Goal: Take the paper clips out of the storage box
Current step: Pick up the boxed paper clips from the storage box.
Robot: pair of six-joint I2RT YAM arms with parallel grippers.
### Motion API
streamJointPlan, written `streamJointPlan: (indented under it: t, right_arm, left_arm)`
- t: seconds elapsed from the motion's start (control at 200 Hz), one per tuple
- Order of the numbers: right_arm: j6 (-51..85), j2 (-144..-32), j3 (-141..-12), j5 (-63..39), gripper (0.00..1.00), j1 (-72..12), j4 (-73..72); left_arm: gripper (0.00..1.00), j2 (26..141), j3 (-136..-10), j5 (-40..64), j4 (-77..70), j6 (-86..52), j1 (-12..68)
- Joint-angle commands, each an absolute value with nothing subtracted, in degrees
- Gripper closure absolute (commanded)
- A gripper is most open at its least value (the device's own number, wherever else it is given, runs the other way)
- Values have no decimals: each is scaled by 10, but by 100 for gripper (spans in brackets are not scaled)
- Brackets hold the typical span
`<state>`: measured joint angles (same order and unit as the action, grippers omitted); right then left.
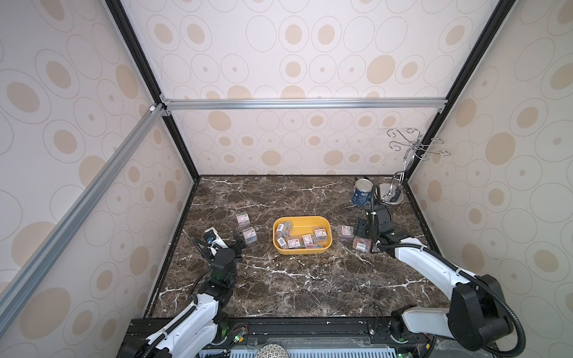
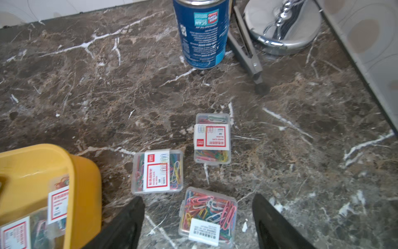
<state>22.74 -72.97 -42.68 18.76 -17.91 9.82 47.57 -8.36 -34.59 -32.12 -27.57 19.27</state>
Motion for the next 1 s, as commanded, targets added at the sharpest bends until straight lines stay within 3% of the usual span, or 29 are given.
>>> streamJointPlan:
  t: [0.0,0.15,0.37,0.665,0.795,0.995]
  right_arm:
    - [207,-714,-372,225,18,-176,5]
    - [201,-765,-390,185,16,-176,-1]
    - [209,-849,-460,213,22,-184,60]
    - [203,-837,-444,227,21,-195,37]
    - [201,-845,-452,241,21,-204,44]
    - [200,-841,-448,252,21,-210,41]
  left_arm:
    - [0,477,-87,-352,-322,-281,189]
    - [0,476,-86,-349,-321,-281,189]
    - [0,475,-103,-331,-287,-288,189]
    - [0,483,-243,-146,-148,-373,197]
    - [0,524,-286,-111,-148,-378,221]
    - [0,649,-363,-140,-141,-369,311]
